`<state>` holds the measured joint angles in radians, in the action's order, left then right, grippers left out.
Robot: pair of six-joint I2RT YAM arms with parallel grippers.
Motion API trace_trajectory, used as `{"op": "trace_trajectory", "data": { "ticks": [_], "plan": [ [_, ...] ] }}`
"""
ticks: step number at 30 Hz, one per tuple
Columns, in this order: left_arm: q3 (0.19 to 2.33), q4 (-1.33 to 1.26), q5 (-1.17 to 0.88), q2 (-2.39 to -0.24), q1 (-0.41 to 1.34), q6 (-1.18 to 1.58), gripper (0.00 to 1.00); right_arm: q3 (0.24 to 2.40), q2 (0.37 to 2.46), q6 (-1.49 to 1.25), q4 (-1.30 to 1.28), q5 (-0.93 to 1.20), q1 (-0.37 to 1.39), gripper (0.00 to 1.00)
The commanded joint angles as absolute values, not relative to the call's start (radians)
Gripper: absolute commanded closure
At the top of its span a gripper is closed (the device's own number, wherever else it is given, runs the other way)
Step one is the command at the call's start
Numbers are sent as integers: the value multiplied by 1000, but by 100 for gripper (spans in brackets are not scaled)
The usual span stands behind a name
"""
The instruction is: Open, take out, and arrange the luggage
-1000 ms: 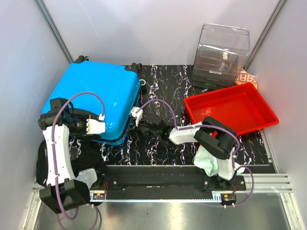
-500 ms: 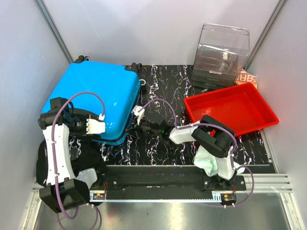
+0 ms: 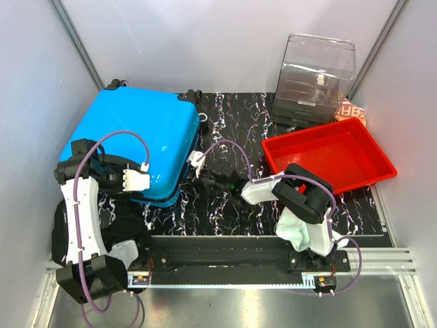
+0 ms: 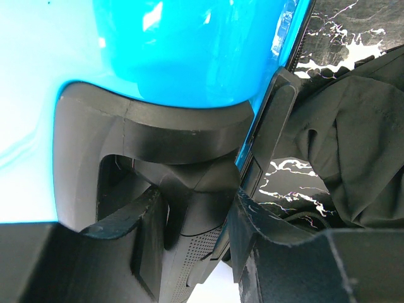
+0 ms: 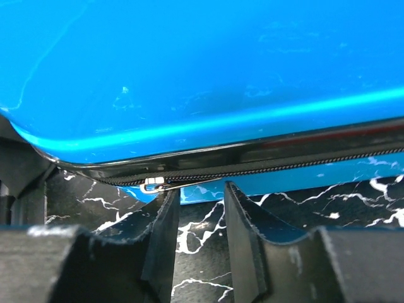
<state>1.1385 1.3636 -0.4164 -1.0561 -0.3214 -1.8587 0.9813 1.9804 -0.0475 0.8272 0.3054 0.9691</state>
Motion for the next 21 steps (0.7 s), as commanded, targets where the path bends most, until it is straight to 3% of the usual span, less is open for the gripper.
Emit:
{"op": "trace_trajectory", "data": {
  "ticks": [1, 12, 21],
  "plan": [
    [1137, 1477, -400, -1095, -327, -1822, 100, 992, 1979, 38, 925, 385, 973, 59],
    [1141, 1477, -408, -1092, -327, -1819, 100, 963, 1950, 153, 861, 321, 973, 51],
    [1129, 1466, -390, -1091, -330, -1815, 100, 957, 1960, 133, 936, 410, 973, 46]
  ]
}}
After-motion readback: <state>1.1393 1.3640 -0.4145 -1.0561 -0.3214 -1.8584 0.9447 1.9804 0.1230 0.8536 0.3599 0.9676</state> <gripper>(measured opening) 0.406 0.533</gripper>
